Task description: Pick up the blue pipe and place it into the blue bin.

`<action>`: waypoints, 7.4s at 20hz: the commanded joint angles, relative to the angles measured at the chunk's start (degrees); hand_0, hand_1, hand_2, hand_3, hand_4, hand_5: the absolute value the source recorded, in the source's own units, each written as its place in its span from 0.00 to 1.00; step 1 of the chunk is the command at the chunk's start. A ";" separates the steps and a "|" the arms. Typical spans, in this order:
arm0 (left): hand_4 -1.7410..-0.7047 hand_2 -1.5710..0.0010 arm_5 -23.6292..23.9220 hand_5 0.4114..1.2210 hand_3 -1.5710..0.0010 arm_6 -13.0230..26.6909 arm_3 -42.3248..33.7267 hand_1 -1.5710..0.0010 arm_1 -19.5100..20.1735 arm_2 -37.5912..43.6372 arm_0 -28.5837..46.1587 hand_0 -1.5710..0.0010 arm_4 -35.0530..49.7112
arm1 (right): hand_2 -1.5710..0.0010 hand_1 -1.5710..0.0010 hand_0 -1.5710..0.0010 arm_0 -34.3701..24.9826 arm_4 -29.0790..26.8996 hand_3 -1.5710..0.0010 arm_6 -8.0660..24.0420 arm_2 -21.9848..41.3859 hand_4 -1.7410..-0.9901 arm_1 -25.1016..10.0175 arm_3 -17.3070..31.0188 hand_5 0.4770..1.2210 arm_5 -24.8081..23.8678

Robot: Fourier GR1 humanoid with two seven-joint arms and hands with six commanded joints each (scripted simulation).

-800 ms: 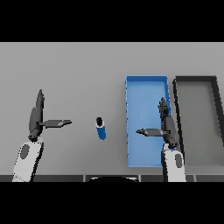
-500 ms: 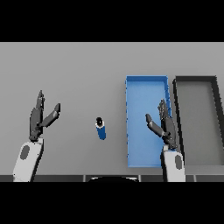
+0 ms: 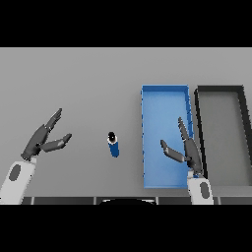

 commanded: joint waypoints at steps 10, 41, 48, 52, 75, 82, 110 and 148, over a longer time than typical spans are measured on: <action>0.55 1.00 -5.80 0.09 1.00 2.46 -9.54 1.00 -3.11 -11.39 3.23 1.00 -4.20 | 1.00 1.00 1.00 -0.43 0.41 1.00 -0.96 0.75 0.70 -0.42 -0.48 0.18 0.84; 0.11 0.17 -2.94 0.85 0.22 -4.57 11.34 0.19 -27.14 -19.29 -7.86 0.22 -11.01 | 1.00 1.00 1.00 1.78 -1.13 1.00 -0.35 0.09 0.73 -0.12 -2.95 0.17 1.00; 0.02 0.04 0.93 0.97 0.09 -4.48 5.15 0.04 -29.18 -19.44 -7.96 0.05 -10.33 | 1.00 1.00 1.00 1.62 -0.36 1.00 -0.78 0.35 0.74 -0.23 -1.80 0.17 1.04; 0.01 0.02 0.65 0.99 0.07 -2.24 0.49 0.02 -29.45 -19.83 -9.47 0.02 -9.31 | 1.00 1.00 1.00 1.62 0.15 1.00 -1.58 0.07 0.77 -0.48 -1.90 0.17 0.52; 0.00 0.00 -0.44 1.00 0.05 5.05 -3.21 0.00 -28.56 -20.85 -11.64 0.00 -10.92 | 1.00 1.00 1.00 -5.11 -28.06 1.00 7.77 0.69 0.56 -13.52 -17.81 0.03 21.12; 0.00 0.00 -0.59 1.00 0.05 4.97 -3.50 0.00 -28.71 -20.84 -11.34 0.00 -11.01 | 1.00 1.00 1.00 -17.21 -26.90 1.00 15.99 8.94 0.60 -13.48 -17.90 0.06 25.38; 0.02 0.11 -4.48 1.00 0.05 6.43 -2.76 0.05 -30.46 -18.21 -10.57 0.04 -11.92 | 0.04 0.04 0.04 -35.80 -28.44 0.05 15.94 19.51 0.36 -4.01 -4.62 0.89 29.03; 0.81 1.00 -7.49 0.10 1.00 11.24 -3.80 1.00 -26.26 -19.43 -10.38 1.00 -19.35 | 0.00 0.00 0.00 -64.68 -60.75 0.00 28.88 -0.81 0.01 -15.18 0.92 0.85 6.94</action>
